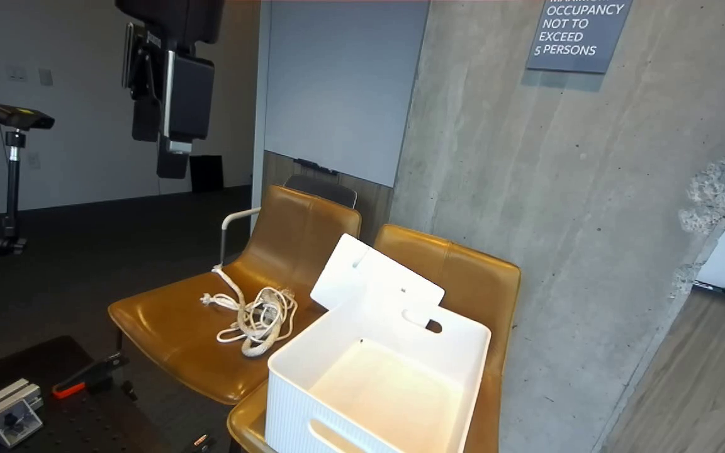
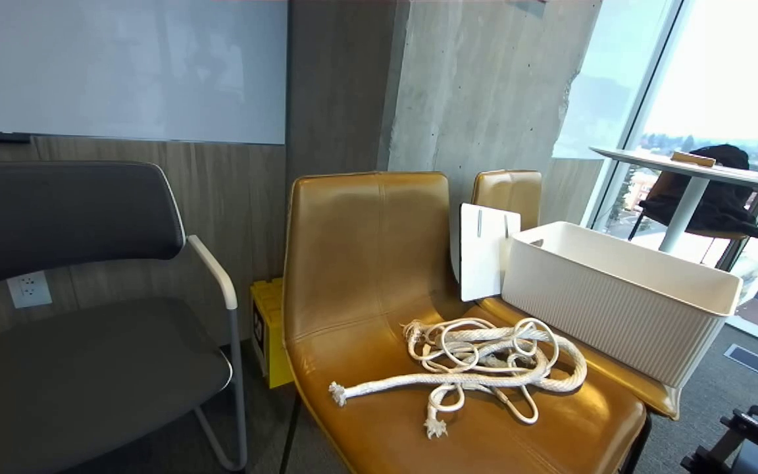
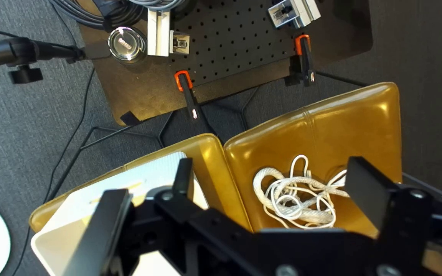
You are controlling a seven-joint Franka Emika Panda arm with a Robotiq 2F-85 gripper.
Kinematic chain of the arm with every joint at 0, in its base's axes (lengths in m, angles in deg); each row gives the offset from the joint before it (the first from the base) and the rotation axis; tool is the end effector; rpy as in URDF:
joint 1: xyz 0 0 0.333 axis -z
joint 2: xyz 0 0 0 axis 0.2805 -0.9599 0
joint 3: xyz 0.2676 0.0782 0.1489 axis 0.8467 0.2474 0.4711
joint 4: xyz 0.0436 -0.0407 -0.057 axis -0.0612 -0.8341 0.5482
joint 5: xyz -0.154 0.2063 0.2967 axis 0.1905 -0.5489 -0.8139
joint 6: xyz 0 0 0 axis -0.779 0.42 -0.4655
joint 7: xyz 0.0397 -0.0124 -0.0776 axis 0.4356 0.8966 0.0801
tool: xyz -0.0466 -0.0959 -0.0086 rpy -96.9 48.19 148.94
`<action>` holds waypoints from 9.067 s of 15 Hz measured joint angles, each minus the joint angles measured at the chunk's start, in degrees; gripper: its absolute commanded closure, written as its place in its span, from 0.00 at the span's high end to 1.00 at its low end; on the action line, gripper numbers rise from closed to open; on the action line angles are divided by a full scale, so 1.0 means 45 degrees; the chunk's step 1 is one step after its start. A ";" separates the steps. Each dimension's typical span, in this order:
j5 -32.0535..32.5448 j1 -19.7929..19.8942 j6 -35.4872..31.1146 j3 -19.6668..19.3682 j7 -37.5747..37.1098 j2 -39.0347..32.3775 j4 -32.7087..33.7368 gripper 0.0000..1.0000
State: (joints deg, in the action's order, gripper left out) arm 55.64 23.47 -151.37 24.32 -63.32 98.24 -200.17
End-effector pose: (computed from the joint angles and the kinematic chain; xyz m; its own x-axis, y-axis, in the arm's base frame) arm 0.3215 -0.1432 0.5647 0.9757 -0.2018 -0.0857 -0.2135 -0.9634 -0.1621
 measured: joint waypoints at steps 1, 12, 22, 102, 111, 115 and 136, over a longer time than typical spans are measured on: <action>0.0006 -0.0140 -0.0264 0.0228 0.0262 -0.0180 0.0001 1.00; 0.0937 -0.2628 -0.6092 0.3457 0.1697 -0.4295 -0.0073 1.00; 0.4028 -0.3524 -0.8097 0.4716 0.2135 -1.0856 0.3681 1.00; 0.6183 -0.0424 -0.0768 0.1260 0.5689 -1.5471 1.7778 0.00; 0.5700 0.0331 0.0115 0.1017 0.6470 -1.7346 2.0844 0.00; 0.4765 0.0290 0.0089 0.1434 0.5835 -1.8438 2.0477 0.00; 0.3559 0.1225 -0.4219 0.1921 0.3734 -1.9540 1.3728 0.00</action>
State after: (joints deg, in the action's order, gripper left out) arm 71.65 28.98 -170.36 32.96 -46.51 10.31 -138.39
